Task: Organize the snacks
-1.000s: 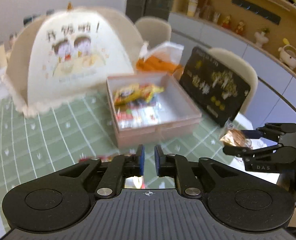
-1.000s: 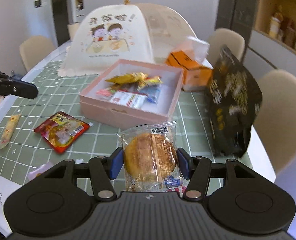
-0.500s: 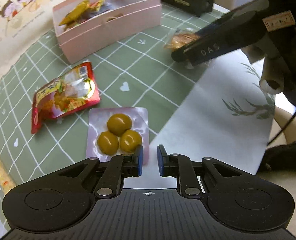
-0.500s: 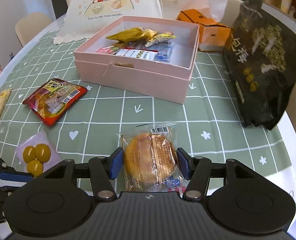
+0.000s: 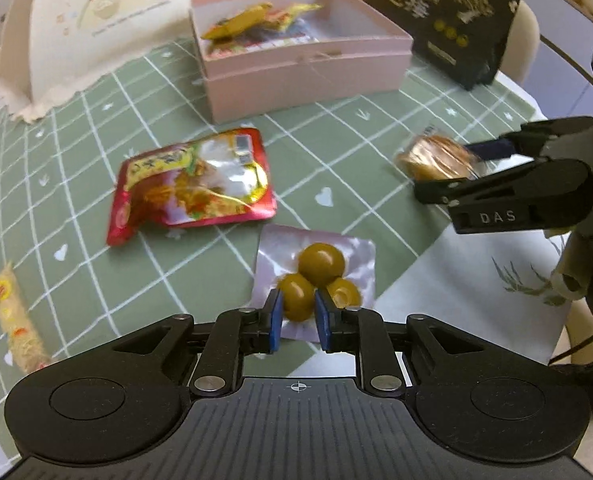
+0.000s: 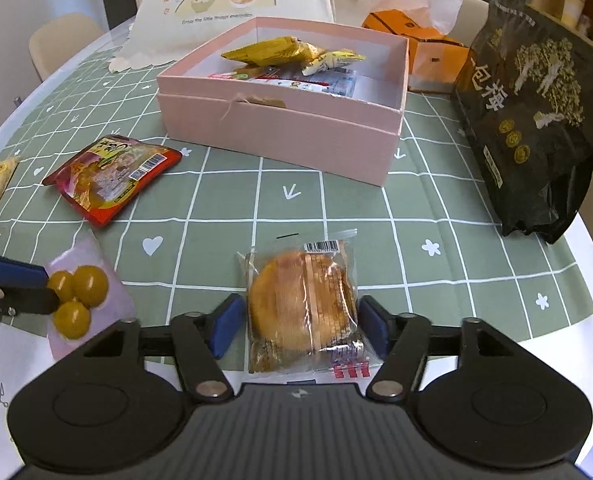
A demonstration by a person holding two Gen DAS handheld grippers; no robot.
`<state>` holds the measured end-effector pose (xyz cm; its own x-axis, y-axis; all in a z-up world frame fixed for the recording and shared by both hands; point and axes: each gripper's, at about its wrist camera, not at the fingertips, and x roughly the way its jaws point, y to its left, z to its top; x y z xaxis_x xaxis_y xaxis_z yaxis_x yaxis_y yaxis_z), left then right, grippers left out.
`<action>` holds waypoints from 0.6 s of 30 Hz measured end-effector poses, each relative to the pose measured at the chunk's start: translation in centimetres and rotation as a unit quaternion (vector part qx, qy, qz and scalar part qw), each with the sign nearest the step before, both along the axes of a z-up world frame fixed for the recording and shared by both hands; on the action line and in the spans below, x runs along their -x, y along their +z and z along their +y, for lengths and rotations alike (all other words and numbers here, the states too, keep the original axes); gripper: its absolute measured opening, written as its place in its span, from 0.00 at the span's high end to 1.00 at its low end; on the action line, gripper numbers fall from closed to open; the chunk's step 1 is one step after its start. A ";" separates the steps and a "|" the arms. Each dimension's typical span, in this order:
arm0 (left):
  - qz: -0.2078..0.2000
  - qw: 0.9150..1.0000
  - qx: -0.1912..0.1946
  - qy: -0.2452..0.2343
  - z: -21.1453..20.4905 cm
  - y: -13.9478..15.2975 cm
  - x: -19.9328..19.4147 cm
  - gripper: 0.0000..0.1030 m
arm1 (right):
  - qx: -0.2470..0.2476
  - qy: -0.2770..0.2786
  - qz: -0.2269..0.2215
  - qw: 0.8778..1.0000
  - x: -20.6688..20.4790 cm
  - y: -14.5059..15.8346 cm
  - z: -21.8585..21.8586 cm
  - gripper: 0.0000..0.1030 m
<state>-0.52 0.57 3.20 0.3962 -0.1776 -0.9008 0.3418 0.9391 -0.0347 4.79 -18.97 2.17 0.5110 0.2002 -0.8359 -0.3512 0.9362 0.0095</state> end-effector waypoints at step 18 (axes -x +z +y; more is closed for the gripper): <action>-0.026 0.996 -0.020 -0.081 -3.6 0.2 1.5 0.75 | -0.015 -0.011 -0.010 1.000 0.1 -0.6 -0.8 0.14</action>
